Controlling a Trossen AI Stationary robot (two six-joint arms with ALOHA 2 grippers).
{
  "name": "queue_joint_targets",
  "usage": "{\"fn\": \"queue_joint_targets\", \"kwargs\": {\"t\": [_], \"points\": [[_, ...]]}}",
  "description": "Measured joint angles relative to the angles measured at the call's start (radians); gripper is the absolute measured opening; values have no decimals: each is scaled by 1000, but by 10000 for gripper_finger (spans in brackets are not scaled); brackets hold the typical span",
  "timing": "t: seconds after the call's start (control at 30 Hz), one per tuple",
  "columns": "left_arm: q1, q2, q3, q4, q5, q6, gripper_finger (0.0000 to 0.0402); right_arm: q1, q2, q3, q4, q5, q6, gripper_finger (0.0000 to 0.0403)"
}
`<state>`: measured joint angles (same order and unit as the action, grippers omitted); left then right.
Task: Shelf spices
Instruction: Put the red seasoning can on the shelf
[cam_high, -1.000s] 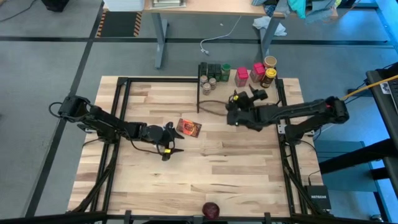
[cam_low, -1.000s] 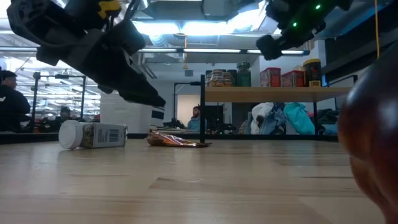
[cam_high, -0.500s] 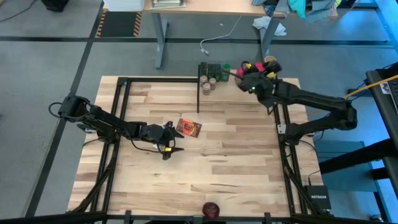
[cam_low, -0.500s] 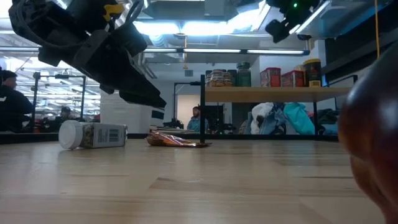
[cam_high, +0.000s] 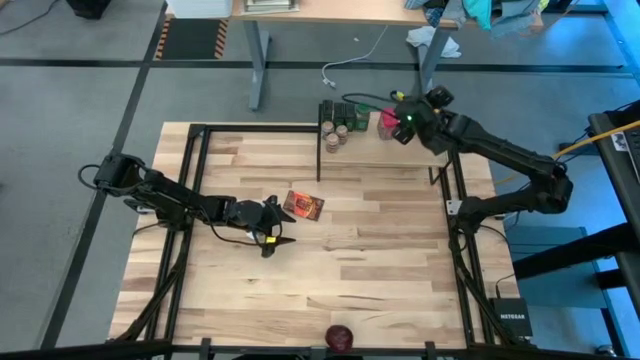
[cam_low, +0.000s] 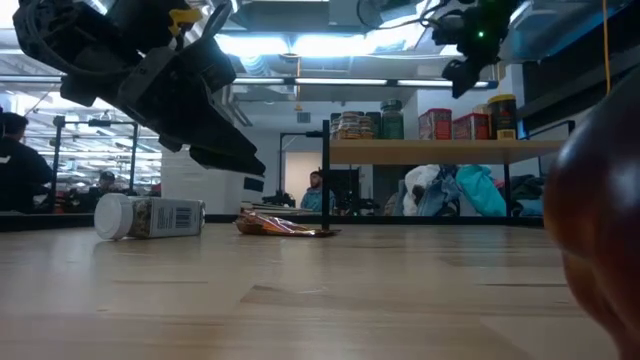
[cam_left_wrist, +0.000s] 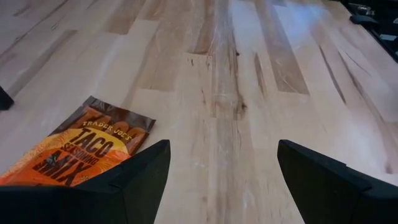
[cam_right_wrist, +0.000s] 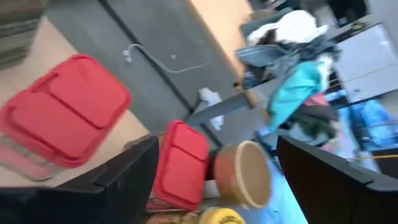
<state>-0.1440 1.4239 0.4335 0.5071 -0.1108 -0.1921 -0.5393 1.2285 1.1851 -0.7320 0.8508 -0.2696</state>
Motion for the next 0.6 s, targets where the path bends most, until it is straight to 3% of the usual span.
{"fn": "queue_joint_targets", "kwargs": {"t": [0.1,0.6], "points": [[0,0,0,1,0,12,290,-42,4,0,8,-63,4,331],[0,0,0,6,0,9,290,-123,102,-1,-37,-58,-27,331]]}}
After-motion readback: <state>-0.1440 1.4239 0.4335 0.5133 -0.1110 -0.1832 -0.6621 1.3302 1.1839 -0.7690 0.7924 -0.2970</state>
